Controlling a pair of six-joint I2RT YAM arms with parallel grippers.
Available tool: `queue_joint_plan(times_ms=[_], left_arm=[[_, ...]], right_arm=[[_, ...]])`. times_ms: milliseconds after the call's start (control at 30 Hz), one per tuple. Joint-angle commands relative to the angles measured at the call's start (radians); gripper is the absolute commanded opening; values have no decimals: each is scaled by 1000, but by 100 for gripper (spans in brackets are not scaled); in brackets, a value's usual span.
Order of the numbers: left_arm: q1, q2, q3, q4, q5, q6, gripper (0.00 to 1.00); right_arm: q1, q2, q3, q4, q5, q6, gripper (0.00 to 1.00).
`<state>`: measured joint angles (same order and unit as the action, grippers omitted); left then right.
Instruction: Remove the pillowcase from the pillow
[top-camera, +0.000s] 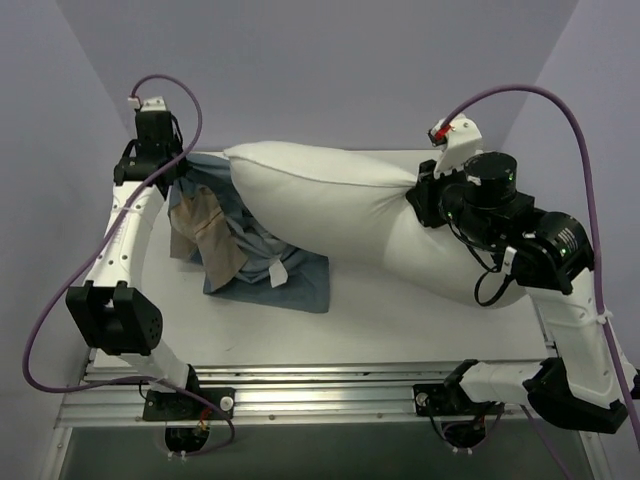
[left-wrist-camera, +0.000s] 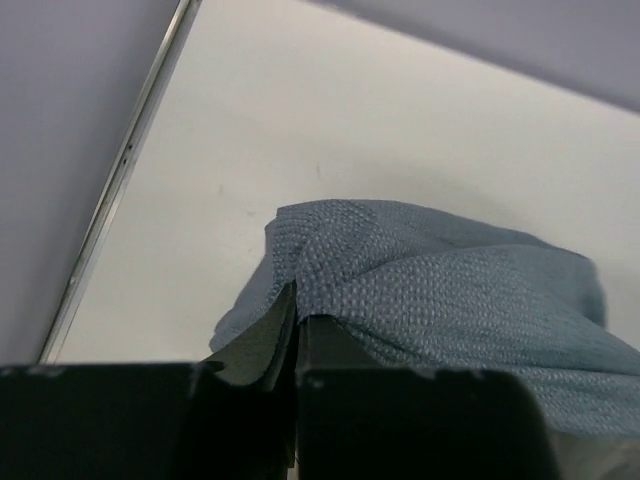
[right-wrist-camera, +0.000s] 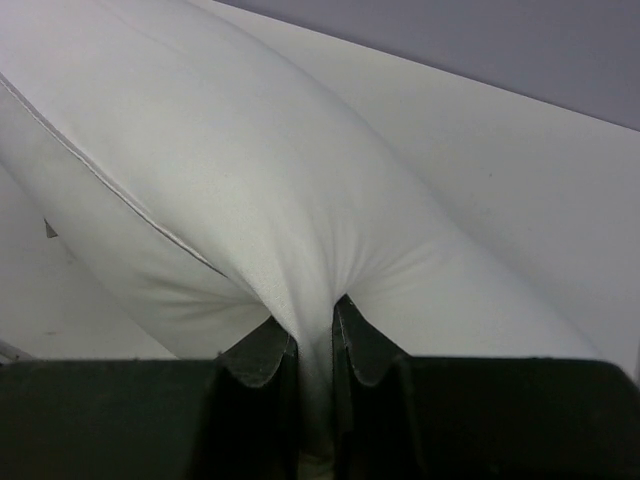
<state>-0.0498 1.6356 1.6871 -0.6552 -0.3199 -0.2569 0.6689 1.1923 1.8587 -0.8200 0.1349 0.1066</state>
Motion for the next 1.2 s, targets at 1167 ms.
queue_joint_plan(times_ms=[1167], left_arm=[[-4,-677,-868,92,611,-208,29]], right_arm=[[-95,168,-627,897,183,14,0]])
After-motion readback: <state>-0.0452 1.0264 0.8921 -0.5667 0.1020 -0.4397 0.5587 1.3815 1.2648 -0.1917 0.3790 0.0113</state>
